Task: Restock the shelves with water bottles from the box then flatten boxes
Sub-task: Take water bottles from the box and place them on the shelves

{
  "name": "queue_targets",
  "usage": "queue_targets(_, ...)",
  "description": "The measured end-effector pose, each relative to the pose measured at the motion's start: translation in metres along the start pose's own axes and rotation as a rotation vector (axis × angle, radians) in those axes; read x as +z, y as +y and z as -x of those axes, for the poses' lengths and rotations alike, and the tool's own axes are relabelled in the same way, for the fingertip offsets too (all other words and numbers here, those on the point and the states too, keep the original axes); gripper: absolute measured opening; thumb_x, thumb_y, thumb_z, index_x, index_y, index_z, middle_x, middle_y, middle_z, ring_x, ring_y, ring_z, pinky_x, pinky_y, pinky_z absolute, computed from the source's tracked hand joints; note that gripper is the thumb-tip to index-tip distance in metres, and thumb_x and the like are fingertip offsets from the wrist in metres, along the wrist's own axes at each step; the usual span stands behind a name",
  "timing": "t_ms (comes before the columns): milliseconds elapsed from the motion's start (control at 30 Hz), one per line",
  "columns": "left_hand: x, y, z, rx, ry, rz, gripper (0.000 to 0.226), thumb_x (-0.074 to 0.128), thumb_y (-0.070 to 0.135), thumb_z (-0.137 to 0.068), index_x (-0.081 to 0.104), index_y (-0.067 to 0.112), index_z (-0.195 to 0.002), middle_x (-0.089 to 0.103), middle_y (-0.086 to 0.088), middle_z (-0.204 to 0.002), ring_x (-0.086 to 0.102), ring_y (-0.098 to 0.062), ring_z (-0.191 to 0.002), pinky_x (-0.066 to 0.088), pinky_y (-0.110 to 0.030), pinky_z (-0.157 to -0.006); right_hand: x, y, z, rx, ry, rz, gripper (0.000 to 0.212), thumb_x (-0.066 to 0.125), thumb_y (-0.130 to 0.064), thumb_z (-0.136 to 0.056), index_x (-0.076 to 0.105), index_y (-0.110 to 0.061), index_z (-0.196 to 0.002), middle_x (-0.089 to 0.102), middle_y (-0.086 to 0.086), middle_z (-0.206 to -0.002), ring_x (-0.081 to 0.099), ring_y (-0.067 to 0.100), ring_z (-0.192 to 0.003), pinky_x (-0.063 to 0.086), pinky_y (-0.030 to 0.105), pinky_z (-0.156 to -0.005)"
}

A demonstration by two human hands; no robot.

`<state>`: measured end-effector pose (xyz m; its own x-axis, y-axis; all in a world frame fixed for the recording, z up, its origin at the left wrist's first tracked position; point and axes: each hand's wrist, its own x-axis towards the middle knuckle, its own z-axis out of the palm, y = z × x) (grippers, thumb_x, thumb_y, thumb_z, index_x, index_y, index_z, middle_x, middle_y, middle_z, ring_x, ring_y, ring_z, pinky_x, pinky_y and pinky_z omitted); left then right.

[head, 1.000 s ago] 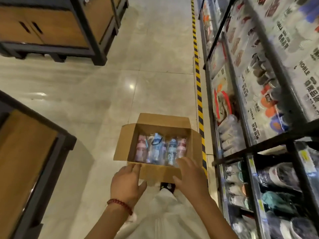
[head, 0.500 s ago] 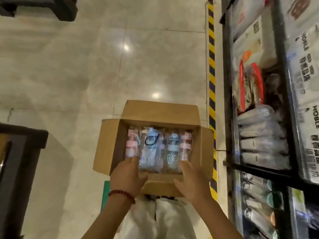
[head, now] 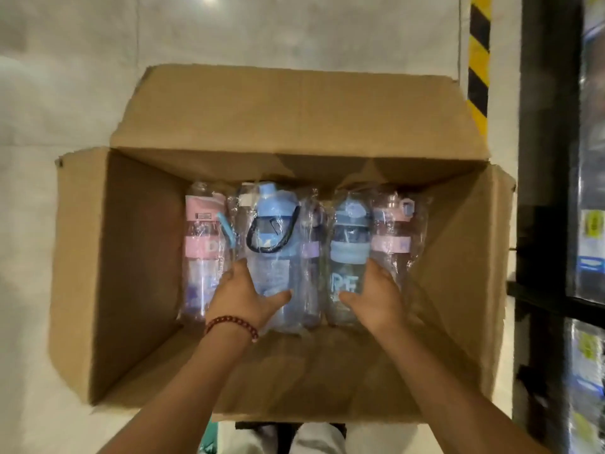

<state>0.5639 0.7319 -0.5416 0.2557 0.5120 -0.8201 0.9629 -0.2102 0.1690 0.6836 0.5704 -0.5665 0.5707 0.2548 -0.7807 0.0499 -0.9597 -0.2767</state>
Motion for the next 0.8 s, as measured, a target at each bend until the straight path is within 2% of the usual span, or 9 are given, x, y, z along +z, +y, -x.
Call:
queue_targets(167,0.032,-0.001,-0.031,-0.097,0.011,0.127,0.112,0.073,0.060,-0.067,0.012,0.015,-0.148,0.018,-0.011,-0.153,0.023,-0.032,-0.140,0.032,-0.052,-0.109,0.035,0.011,-0.029,0.083,0.065,0.022,0.077,0.069,-0.036,-0.082,0.029,-0.008,-0.142,0.055,0.015,-0.128,0.056,0.032,-0.111,0.049,0.038,-0.088)
queue_targets(233,0.038,0.001,-0.034,-0.110,0.055,0.123,0.116,0.073,0.062,-0.064,0.010,0.013,-0.148,0.017,-0.011,-0.150,0.021,-0.033,-0.139,0.030,-0.051,-0.110,0.043,0.010,-0.036,0.093,0.124,0.063,0.081,0.068,-0.040,-0.082,0.029,-0.004,-0.142,0.052,0.017,-0.130,0.054,0.032,-0.114,0.047,0.036,-0.088)
queue_targets(333,0.044,0.007,-0.035,-0.086,0.157,0.078,0.120,0.073,0.069,-0.057,0.016,0.009,-0.145,0.023,-0.012,-0.146,0.027,-0.034,-0.135,0.031,-0.047,-0.108,0.046,0.007,-0.044,0.093,0.161,-0.008,0.074,0.074,-0.036,-0.077,0.040,-0.005,-0.134,0.057,0.014,-0.123,0.055,0.030,-0.111,0.046,0.034,-0.087)
queue_targets(433,0.048,0.014,-0.036,-0.114,0.151,0.151,0.118,0.077,0.060,-0.061,0.012,0.011,-0.146,0.021,-0.012,-0.150,0.025,-0.031,-0.137,0.031,-0.046,-0.108,0.044,0.003,-0.061,0.153,0.134,-0.171,0.062,0.080,-0.037,-0.069,0.055,-0.009,-0.118,0.064,0.008,-0.110,0.061,0.027,-0.102,0.048,0.030,-0.079)
queue_targets(500,0.049,0.014,-0.038,-0.108,0.152,0.196,0.115,0.080,0.052,-0.063,0.011,0.013,-0.146,0.025,-0.012,-0.149,0.027,-0.031,-0.137,0.031,-0.047,-0.109,0.047,0.002,-0.076,0.160,0.108,-0.218,0.075,0.082,-0.055,-0.052,0.060,-0.015,-0.112,0.066,0.003,-0.105,0.064,0.023,-0.097,0.052,0.031,-0.080)
queue_targets(567,0.049,0.010,-0.042,-0.092,0.175,0.213,0.111,0.081,0.050,-0.061,0.019,0.012,-0.144,0.033,-0.014,-0.146,0.034,-0.031,-0.133,0.036,-0.048,-0.108,0.055,0.004,-0.092,0.186,0.082,-0.240,0.099,0.076,-0.070,-0.031,0.058,-0.019,-0.113,0.065,0.000,-0.105,0.064,0.021,-0.097,0.054,0.036,-0.083)
queue_targets(667,0.044,0.004,-0.045,-0.079,0.155,0.175,0.109,0.078,0.058,-0.051,0.033,0.007,-0.137,0.047,-0.011,-0.135,0.047,-0.030,-0.123,0.046,-0.047,-0.098,0.060,0.003,-0.100,0.229,0.064,-0.283,0.104,0.080,-0.063,-0.029,0.048,-0.017,-0.117,0.061,0.001,-0.109,0.062,0.024,-0.099,0.053,0.042,-0.085)
queue_targets(733,0.038,0.003,-0.044,-0.080,0.122,0.197,0.110,0.068,0.068,-0.039,0.042,0.009,-0.128,0.055,-0.008,-0.124,0.054,-0.028,-0.112,0.051,-0.044,-0.091,0.060,0.004,-0.099,0.223,0.073,-0.303,0.103,0.074,-0.064,-0.023,0.055,-0.019,-0.114,0.065,0.000,-0.105,0.065,0.023,-0.095,0.055,0.040,-0.082)
queue_targets(800,0.032,0.002,-0.045,-0.082,0.096,0.216,0.093,0.071,0.065,-0.041,0.044,0.009,-0.111,0.057,-0.002,-0.110,0.057,-0.024,-0.100,0.053,-0.035,-0.084,0.058,0.006,-0.091,0.217,0.071,-0.366,0.090,0.080,-0.055,-0.030,0.061,-0.018,-0.110,0.068,0.000,-0.100,0.067,0.020,-0.088,0.057,0.037,-0.079)
